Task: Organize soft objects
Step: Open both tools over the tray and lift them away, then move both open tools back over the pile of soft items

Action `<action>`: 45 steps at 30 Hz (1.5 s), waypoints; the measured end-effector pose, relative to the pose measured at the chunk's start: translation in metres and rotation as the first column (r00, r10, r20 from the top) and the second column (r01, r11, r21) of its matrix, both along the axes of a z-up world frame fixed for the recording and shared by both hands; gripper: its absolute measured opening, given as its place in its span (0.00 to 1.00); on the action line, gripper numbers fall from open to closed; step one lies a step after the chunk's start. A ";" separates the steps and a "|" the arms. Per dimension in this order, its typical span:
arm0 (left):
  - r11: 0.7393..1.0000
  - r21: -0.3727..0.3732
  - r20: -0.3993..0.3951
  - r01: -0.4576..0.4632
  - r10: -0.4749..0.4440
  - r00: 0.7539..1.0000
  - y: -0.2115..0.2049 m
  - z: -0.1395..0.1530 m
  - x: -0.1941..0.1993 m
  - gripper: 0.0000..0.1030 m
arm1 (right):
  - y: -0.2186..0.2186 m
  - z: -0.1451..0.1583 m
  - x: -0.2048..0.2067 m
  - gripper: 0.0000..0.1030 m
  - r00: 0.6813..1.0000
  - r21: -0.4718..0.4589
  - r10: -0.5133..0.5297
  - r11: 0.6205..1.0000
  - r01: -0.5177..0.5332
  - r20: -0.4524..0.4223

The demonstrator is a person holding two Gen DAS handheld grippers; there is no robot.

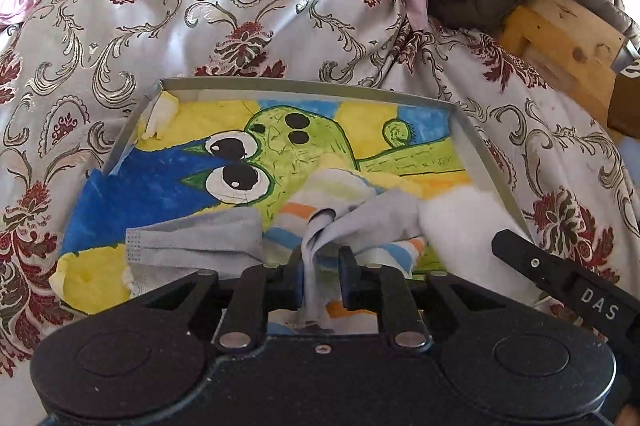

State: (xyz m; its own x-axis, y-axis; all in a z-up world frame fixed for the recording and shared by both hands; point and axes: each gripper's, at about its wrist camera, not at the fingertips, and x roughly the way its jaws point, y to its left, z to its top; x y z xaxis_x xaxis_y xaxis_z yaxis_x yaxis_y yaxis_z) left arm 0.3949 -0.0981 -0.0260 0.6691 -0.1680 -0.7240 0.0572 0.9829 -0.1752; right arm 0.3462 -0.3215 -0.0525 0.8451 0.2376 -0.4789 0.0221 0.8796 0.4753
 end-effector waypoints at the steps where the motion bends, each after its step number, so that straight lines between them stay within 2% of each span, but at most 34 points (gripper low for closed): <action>1: 1.000 0.007 0.000 -0.004 0.004 1.000 0.000 0.001 -0.002 0.33 | -0.001 0.002 -0.002 0.42 1.000 0.006 -0.002 1.000 0.002 -0.001; 2: 1.000 0.018 0.004 -0.014 0.014 1.000 0.001 0.003 -0.005 0.40 | -0.002 0.005 -0.006 0.49 1.000 0.013 -0.003 1.000 0.003 0.004; 4: 0.998 0.043 0.022 -0.041 0.040 0.999 0.003 0.009 -0.012 0.64 | -0.003 0.017 -0.014 0.56 1.000 0.016 -0.003 1.000 0.002 0.024; 7: 0.995 0.066 0.071 -0.068 0.064 0.995 0.009 0.025 -0.028 0.73 | 0.000 0.040 -0.033 0.66 0.998 -0.002 -0.002 1.000 0.002 0.068; 11: 0.995 0.045 0.144 -0.094 0.086 0.986 0.021 0.055 -0.058 0.82 | 0.006 0.074 -0.065 0.83 0.990 -0.067 0.000 0.998 0.009 0.140; 12: 0.994 0.034 0.164 -0.101 0.094 0.982 0.024 0.063 -0.066 0.85 | 0.007 0.082 -0.076 0.85 0.984 -0.091 -0.004 0.996 0.020 0.178; 14: 0.993 0.012 0.201 -0.118 0.113 0.973 0.031 0.079 -0.084 0.87 | 0.012 0.098 -0.101 0.97 0.968 -0.143 -0.013 0.988 0.050 0.253; 15: 0.992 0.005 0.216 -0.126 0.122 0.969 0.033 0.086 -0.092 0.90 | 0.014 0.105 -0.111 0.99 0.961 -0.164 -0.011 0.985 0.058 0.275; 19: 0.986 -0.023 0.319 -0.167 0.165 0.933 0.043 0.116 -0.136 0.98 | 0.021 0.124 -0.154 1.00 0.936 -0.220 -0.007 0.971 0.090 0.352; 23: 0.982 -0.082 0.416 -0.168 0.187 0.890 0.052 0.137 -0.183 0.99 | 0.028 0.135 -0.193 1.00 0.912 -0.250 -0.081 0.949 0.194 0.401; 26: 0.981 -0.111 0.475 -0.159 0.193 0.859 0.056 0.144 -0.218 0.99 | 0.032 0.139 -0.224 1.00 0.893 -0.267 -0.100 0.934 0.236 0.439; 31: 0.979 -0.118 0.549 -0.167 0.205 0.810 0.061 0.145 -0.273 0.99 | 0.040 0.134 -0.269 1.00 0.873 -0.280 -0.108 0.922 0.266 0.476; 35: 0.983 -0.094 0.570 -0.160 0.185 0.801 0.065 0.136 -0.311 0.99 | 0.047 0.128 -0.302 1.00 0.873 -0.264 -0.093 0.933 0.244 0.479; 38: 0.980 -0.102 0.570 -0.169 0.197 0.798 0.068 0.126 -0.337 0.99 | 0.052 0.124 -0.325 1.00 0.870 -0.261 -0.084 0.936 0.236 0.485; 45: 0.982 -0.072 0.563 -0.174 0.184 0.806 0.072 0.107 -0.377 0.99 | 0.065 0.113 -0.358 1.00 0.884 -0.277 -0.119 0.923 0.266 0.451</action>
